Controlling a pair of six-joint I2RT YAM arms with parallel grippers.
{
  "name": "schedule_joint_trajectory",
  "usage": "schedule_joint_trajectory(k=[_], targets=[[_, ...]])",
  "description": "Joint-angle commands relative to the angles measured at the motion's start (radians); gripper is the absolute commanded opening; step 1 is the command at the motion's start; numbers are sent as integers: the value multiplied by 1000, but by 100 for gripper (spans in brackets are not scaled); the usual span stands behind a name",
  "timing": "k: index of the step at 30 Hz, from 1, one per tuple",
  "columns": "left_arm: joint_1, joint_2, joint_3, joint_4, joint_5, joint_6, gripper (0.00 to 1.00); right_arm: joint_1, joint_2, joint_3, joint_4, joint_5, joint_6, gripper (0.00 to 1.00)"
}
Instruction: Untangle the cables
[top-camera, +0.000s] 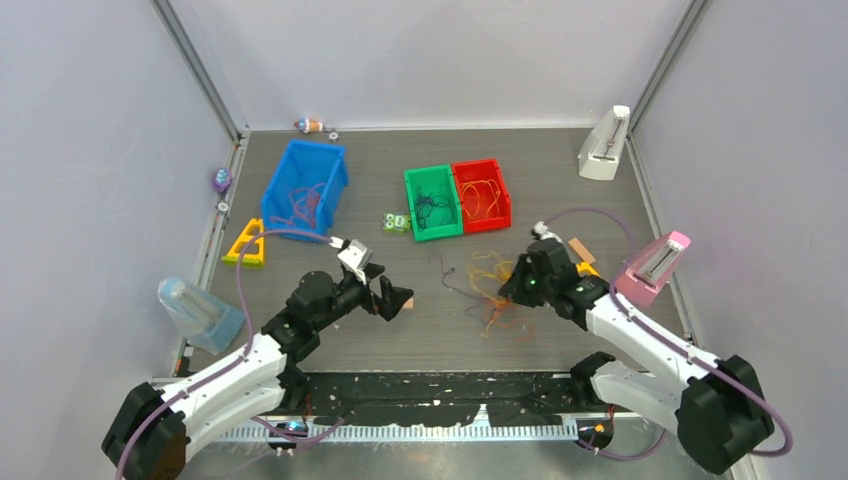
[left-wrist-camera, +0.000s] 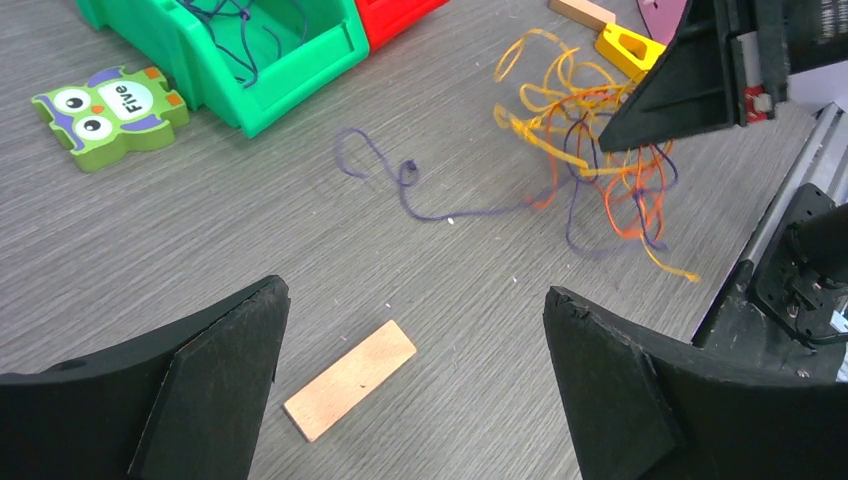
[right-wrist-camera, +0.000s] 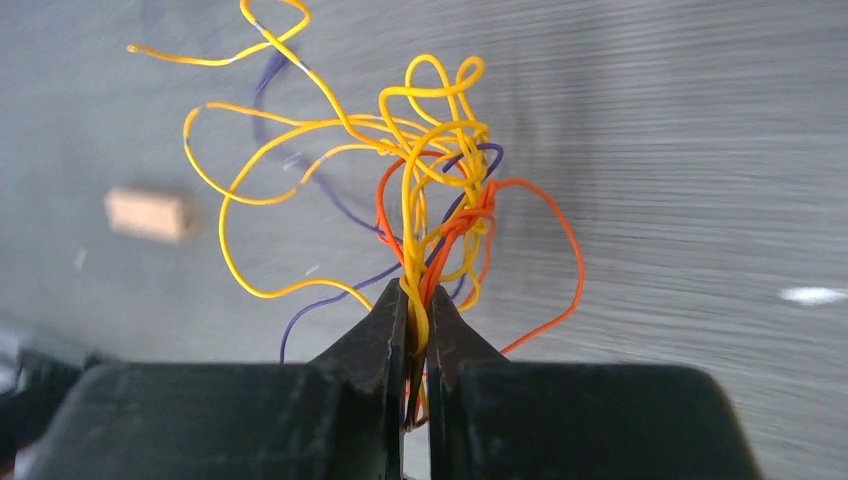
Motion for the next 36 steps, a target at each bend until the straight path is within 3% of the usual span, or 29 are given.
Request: schedule_joint_trajectory(k=[1,2,3,5,8,12,18,27,36], targets=[[-6,22,11,77,53,21,100,201,47,121,136,-181,-98,14],[-5,29,12,81,60,21,100,223,61,158,122,-163,-105,25],[-5,32,12,85,66,21,100,251,66,172,87,-147,-112,55],[-5,46,18,87,79,21,99,260,46,198,35,-89,-114,85],[-6,75,31,90,98,21,99,263,-19,186,1,10,-122,97],[-11,132,57,88,121,21,98,263,-82,165,-15,52,-150,89],[-16,208,98,61,146,22,90,265,-9,172,9,-31,-209,63],[-18,345,194,-61,128,26,75,336,163,202,145,-134,-246,60],[-18,502,305,-190,103,30,71,394,283,205,237,-135,-224,42]])
